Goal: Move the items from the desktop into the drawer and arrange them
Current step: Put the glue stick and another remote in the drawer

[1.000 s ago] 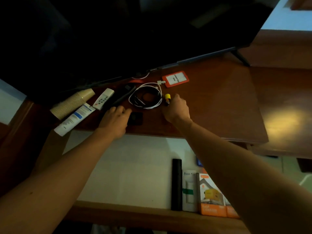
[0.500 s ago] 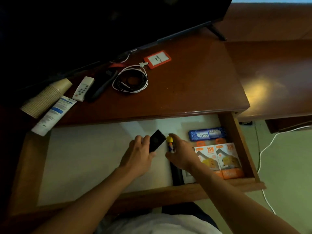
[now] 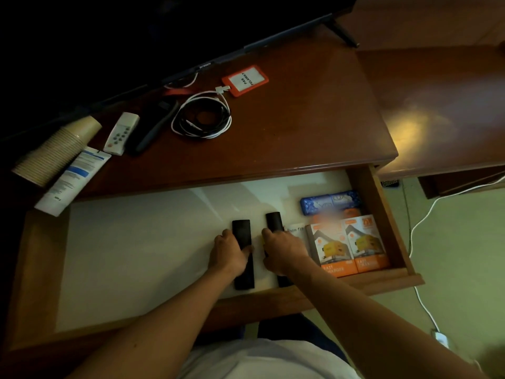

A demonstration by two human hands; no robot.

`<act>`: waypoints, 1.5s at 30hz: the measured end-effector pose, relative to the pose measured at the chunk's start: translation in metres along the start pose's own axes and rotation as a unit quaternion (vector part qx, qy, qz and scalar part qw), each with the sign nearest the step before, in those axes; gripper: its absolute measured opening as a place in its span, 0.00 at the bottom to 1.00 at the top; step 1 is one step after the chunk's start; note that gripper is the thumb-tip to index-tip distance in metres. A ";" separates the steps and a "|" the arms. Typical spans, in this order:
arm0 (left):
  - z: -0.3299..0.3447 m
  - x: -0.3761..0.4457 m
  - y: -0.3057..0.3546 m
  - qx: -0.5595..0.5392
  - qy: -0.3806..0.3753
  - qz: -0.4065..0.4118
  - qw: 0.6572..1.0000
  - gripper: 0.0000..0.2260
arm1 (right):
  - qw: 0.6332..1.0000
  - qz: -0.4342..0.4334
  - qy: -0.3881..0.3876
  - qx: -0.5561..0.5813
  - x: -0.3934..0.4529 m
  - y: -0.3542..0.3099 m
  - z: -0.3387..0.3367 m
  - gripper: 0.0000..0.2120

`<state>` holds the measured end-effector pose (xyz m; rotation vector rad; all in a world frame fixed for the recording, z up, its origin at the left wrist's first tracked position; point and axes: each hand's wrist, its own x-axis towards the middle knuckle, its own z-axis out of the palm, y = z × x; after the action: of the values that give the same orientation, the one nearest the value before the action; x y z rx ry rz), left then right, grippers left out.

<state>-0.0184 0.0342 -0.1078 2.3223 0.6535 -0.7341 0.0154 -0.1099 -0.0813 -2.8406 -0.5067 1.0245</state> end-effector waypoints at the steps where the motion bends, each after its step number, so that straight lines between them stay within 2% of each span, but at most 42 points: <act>1: 0.000 0.001 -0.003 -0.006 -0.006 0.006 1.000 0.25 | 1.000 -0.005 -0.001 -0.004 0.001 0.002 0.001 0.28; 8: 0.002 0.004 -0.013 -0.015 -0.028 0.022 0.999 0.21 | 0.996 -0.066 -0.003 -0.063 0.007 0.018 0.002 0.16; 17: 0.013 0.003 -0.013 -0.066 -0.038 0.018 0.997 0.25 | 0.995 -0.084 -0.036 -0.051 0.009 0.024 -0.003 0.19; 21: 0.022 0.000 -0.005 -0.070 -0.043 0.036 0.996 0.22 | 0.994 -0.084 -0.040 -0.052 0.010 0.026 -0.004 0.18; 29: 0.029 0.000 -0.003 -0.096 -0.033 -0.002 0.995 0.21 | 0.993 -0.091 -0.051 -0.053 0.012 0.028 -0.007 0.17; 34: 0.031 -0.004 -0.006 -0.109 -0.017 0.004 0.994 0.15 | 0.992 -0.092 -0.051 -0.073 0.013 0.025 -0.010 0.17; 45: 0.025 -0.006 -0.004 -0.102 -0.010 0.018 0.995 0.15 | 0.991 -0.077 -0.061 -0.088 0.012 0.013 -0.008 0.16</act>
<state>-0.0338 0.0187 -0.1223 2.1327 0.6449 -0.6425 0.0331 -0.1183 -0.0846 -2.8416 -0.8529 1.1821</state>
